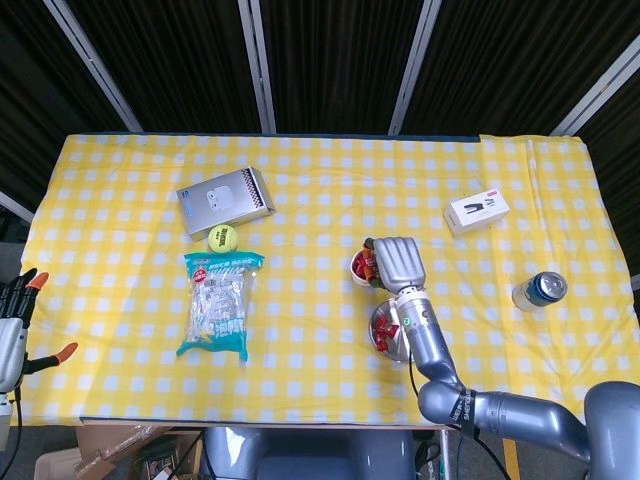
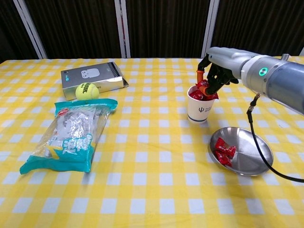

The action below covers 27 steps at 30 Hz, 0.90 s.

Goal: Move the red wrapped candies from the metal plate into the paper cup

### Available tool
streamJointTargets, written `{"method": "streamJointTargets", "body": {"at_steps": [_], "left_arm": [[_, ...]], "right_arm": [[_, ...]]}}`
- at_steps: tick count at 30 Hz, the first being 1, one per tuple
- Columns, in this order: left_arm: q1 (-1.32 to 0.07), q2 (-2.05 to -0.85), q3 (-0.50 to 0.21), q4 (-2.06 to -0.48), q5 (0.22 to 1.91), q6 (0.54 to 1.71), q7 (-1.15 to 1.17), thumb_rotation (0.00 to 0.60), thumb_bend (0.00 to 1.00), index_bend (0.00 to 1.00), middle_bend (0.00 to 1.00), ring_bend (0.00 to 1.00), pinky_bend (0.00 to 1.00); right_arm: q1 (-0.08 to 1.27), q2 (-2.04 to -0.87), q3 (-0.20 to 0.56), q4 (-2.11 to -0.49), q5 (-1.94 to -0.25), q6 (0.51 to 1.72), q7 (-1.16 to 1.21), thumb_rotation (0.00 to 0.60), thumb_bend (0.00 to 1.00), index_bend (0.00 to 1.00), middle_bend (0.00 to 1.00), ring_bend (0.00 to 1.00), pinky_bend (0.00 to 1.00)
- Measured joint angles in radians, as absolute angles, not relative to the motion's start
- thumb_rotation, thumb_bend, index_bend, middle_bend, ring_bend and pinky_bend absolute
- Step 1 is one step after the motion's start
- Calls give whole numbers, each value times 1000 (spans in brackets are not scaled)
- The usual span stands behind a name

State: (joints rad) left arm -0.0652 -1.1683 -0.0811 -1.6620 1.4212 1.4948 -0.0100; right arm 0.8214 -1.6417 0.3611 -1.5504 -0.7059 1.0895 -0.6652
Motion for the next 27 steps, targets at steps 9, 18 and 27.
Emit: {"method": "streamJointTargets", "body": {"at_steps": [9,18,27], "left_arm": [[-67,-1163,-84,-1670,1411,1487,-14,600,79,0,0,0,0],[-66,-1160,-84,-1668,1406,1485,-22,600,79,0,0,0,0],[-65,-1160,-82,-1670,1412,1488,-25,600,79,0,0,0,0]], "right_arm": [[862,-1690,359,-1466,-690,1063,-653,600,564,578,805,827,846],[876,-1709,351,-1426,-691,1056,-625,600,564,373,805,826,846],[867,-1691,346,-1468,-708,1086,-614,600,527,285,805,826,846]]}}
